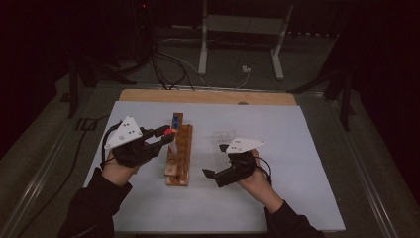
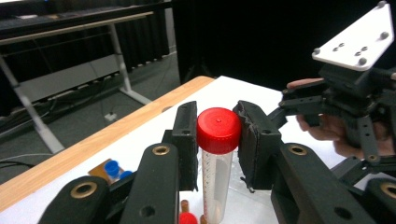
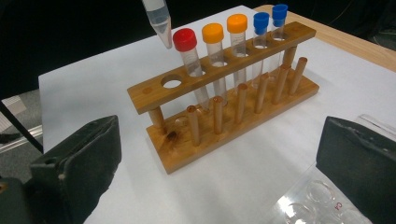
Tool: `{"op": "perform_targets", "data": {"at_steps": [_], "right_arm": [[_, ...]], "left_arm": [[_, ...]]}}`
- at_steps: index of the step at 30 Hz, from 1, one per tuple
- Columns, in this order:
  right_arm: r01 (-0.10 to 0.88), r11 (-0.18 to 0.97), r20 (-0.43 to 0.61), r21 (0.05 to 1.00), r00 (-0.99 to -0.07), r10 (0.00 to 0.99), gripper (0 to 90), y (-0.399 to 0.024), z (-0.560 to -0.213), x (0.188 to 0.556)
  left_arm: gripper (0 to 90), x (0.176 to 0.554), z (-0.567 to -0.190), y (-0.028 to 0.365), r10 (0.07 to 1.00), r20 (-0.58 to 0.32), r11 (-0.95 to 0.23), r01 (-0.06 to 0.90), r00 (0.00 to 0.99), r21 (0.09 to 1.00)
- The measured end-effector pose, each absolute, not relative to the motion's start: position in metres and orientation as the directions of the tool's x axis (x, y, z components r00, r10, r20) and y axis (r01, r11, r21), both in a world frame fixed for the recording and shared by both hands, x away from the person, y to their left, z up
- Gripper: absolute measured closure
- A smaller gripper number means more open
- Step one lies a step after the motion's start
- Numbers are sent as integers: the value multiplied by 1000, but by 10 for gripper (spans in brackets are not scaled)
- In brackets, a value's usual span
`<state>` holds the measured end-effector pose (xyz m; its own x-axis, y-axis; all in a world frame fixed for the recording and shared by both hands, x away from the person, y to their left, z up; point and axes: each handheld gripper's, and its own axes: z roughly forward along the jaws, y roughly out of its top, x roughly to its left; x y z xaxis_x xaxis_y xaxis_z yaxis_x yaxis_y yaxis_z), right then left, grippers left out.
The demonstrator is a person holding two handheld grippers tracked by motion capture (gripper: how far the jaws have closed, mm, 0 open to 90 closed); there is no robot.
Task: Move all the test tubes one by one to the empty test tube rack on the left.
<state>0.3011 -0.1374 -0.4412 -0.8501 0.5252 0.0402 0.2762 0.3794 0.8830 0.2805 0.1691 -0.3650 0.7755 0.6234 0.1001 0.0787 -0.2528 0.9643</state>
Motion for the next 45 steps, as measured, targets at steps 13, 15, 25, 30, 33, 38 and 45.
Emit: {"op": "perform_targets", "data": {"at_steps": [13,15,25,30,33,38,45], "right_arm": [[275,380,38,883,-849,528,1,-138,-442,301],[275,386,35,881,-849,527,1,-137,-442,301],[276,385,36,881,-849,526,1,-137,-442,301],[277,389,35,879,-850,526,1,-138,-442,301],[275,388,35,880,-850,525,1,-138,-442,301],[277,388,37,879,-851,523,1,-138,-442,301],[272,397,29,877,-854,519,1,-137,-442,300]], "left_arm": [[715,288,-378,172,634,74,-257,120,770,959],[715,288,-380,172,632,69,-257,125,772,958],[715,289,-390,170,631,78,-291,142,772,946],[715,290,-397,168,624,86,-314,149,776,938],[715,291,-400,168,627,82,-318,158,775,935],[715,291,-404,170,621,68,-315,170,781,934],[715,291,-411,171,623,65,-322,180,780,929]]}}
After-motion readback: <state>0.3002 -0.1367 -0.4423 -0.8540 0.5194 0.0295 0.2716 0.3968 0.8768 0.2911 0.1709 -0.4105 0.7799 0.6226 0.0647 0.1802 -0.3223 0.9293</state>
